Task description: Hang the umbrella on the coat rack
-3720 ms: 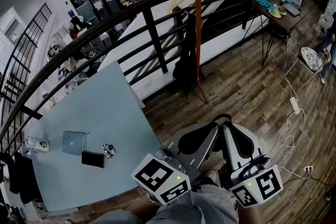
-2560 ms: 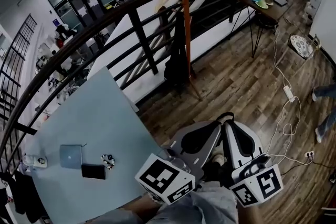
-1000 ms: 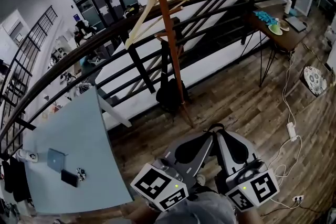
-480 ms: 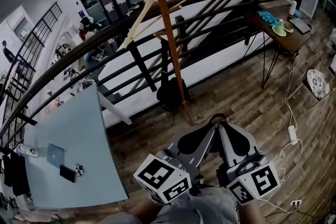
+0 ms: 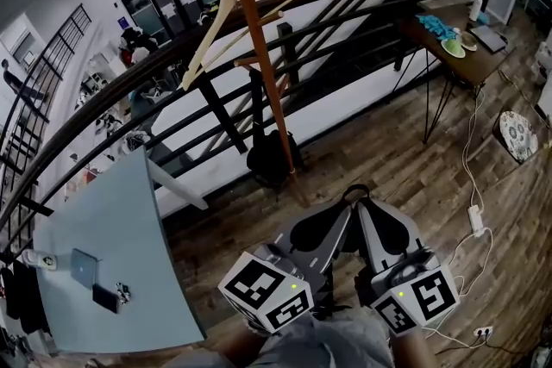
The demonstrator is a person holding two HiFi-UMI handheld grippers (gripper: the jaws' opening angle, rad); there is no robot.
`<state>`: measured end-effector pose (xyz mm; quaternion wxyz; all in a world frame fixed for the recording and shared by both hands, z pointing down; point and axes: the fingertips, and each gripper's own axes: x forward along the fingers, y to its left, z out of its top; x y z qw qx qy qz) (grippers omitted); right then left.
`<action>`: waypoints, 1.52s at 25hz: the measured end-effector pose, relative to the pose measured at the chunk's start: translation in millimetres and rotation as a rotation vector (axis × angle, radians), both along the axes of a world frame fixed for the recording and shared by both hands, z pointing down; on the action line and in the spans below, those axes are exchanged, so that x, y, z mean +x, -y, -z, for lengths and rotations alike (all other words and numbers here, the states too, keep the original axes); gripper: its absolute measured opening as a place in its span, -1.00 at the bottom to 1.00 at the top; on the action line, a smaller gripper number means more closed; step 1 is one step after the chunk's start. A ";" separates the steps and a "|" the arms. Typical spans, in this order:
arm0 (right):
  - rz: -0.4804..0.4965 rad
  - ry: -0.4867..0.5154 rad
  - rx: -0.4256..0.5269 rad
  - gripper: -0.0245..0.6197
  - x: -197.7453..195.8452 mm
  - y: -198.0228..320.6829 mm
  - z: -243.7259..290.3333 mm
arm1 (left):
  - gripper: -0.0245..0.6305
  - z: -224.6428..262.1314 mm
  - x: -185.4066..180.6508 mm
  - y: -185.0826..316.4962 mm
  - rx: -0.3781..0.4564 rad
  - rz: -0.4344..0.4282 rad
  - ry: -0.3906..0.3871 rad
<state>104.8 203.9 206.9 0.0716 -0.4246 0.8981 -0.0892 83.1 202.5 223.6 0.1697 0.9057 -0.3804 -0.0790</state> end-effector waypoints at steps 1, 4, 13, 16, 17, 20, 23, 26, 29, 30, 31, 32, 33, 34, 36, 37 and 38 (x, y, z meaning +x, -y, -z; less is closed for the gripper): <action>-0.002 0.000 -0.003 -0.92 1.4 6.7 -0.3 | -0.91 -0.2 1.5 6.4 -0.001 -0.002 0.003; 0.002 0.003 -0.007 -0.92 4.1 28.0 0.4 | -0.91 0.6 4.5 27.2 0.005 0.000 0.018; 0.018 0.001 -0.012 -0.93 3.7 108.2 1.9 | -0.91 1.8 4.7 107.0 -0.003 -0.005 0.017; 0.025 0.000 -0.010 -0.92 0.8 137.0 5.3 | -0.91 5.3 1.7 135.7 0.001 0.000 0.017; 0.029 -0.003 -0.007 -0.92 -0.9 145.9 6.7 | -0.91 6.7 0.0 144.8 0.005 0.004 0.018; 0.045 -0.005 0.008 -0.93 -7.1 170.0 10.8 | -0.91 10.8 -6.0 169.6 0.022 0.018 0.024; 0.056 0.001 0.015 -0.93 -11.5 193.3 12.1 | -0.91 12.2 -10.4 192.6 0.028 0.029 0.025; 0.070 0.006 0.009 -0.93 -17.2 213.8 11.9 | -0.91 11.9 -16.0 212.7 0.024 0.042 0.027; 0.083 0.007 0.011 -0.92 -24.6 231.8 14.4 | -0.91 14.5 -23.5 230.1 0.031 0.054 0.031; 0.086 0.007 0.014 -0.92 -26.9 237.5 14.9 | -0.91 15.0 -25.8 235.5 0.033 0.057 0.031; 0.090 0.007 0.013 -0.92 -28.9 242.4 14.6 | -0.91 14.6 -27.9 240.1 0.032 0.060 0.030; 0.095 0.006 0.009 -0.93 -30.7 246.3 13.6 | -0.91 13.5 -29.5 243.7 0.028 0.063 0.029; 0.100 0.005 0.003 -0.93 -32.3 249.4 12.2 | -0.91 12.1 -30.9 246.6 0.022 0.065 0.028; 0.104 0.005 -0.002 -0.92 -33.7 252.0 11.0 | -0.91 10.8 -32.2 249.0 0.018 0.068 0.027; 0.112 0.004 -0.009 -0.92 -36.4 257.0 9.3 | -0.91 9.1 -34.9 254.0 0.014 0.075 0.027; 0.116 0.004 -0.012 -0.93 -37.8 259.2 8.1 | -0.91 8.0 -36.3 256.2 0.012 0.080 0.027; 0.122 0.002 -0.017 -0.92 -39.4 261.1 6.4 | -0.91 6.5 -37.9 258.0 0.008 0.085 0.025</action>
